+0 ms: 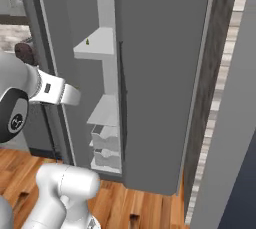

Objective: Take the onion and lemon wedge out of the freezer and place them in the tupperware container on the counter. Then put the tupperware containing the vegetables back in the freezer.

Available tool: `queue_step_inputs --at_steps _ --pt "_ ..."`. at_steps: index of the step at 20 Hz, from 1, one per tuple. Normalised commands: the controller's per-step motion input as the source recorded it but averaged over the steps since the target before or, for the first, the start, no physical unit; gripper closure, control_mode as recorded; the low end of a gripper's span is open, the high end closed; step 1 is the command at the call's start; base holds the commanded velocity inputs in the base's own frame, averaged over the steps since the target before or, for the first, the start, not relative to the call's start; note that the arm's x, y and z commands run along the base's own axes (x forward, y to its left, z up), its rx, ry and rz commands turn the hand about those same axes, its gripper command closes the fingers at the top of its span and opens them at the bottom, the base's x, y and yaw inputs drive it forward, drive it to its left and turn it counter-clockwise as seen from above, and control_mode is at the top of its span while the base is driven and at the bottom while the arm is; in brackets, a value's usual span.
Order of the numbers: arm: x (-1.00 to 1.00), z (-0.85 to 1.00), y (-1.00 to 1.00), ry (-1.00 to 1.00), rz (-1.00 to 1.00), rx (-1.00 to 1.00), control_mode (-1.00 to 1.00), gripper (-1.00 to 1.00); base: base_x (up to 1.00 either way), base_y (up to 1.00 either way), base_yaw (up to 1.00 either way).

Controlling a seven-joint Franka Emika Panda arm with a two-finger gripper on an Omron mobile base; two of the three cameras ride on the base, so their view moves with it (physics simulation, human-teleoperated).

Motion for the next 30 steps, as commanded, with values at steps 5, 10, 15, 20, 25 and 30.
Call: queue_step_inputs --at_steps 5,10,15,20,25,30 --pt "0.00 0.00 0.00 0.00 0.00 0.00 1.00 1.00 -0.60 0.13 0.02" --pt "0.00 0.00 0.00 0.00 0.00 0.00 1.00 1.00 -0.24 0.81 0.00" --pt "0.00 0.00 0.00 0.00 0.00 0.00 1.00 1.00 -0.02 1.00 0.00" --pt "0.00 0.00 0.00 0.00 0.00 0.00 1.00 1.00 0.00 1.00 0.00" --pt "0.00 0.00 0.00 0.00 0.00 0.00 1.00 1.00 0.02 1.00 -0.03" --pt "0.00 0.00 0.00 0.00 0.00 0.00 1.00 1.00 0.35 1.00 -0.04"
